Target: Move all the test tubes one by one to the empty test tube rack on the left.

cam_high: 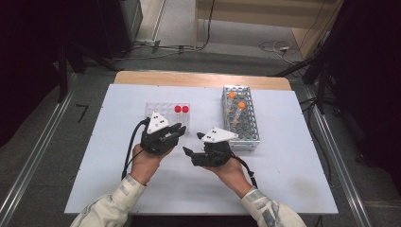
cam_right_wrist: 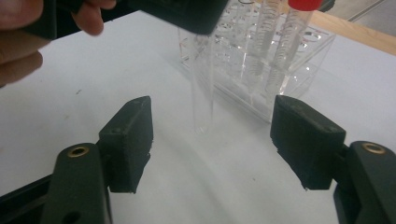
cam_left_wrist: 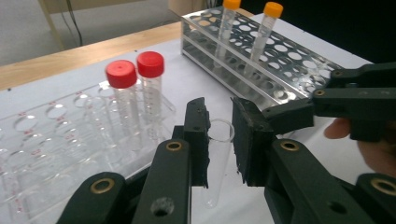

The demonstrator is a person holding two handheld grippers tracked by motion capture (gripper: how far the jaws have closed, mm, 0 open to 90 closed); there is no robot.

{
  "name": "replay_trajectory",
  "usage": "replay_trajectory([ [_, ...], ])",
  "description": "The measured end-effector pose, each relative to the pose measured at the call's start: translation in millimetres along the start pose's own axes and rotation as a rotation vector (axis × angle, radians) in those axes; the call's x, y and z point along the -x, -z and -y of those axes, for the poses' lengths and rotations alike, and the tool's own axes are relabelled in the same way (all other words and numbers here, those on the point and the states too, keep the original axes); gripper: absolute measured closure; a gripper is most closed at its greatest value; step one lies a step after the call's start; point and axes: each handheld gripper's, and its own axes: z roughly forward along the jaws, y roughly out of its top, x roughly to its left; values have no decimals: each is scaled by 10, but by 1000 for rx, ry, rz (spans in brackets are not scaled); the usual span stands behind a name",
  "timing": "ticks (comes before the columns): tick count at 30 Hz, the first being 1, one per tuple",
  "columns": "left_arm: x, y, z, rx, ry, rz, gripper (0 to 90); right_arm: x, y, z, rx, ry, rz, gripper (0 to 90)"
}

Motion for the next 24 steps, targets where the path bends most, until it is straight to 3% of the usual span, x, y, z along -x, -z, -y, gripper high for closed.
replay_trajectory([
  [7,-138,79,-87,9,17,-12,770,101,141,32,1,-2,14,259],
  [12,-241,101,-131,17,37,-43,770,144,216,53,9,-5,27,259],
  [24,-453,115,-295,11,40,-105,770,250,343,100,20,-20,51,259],
])
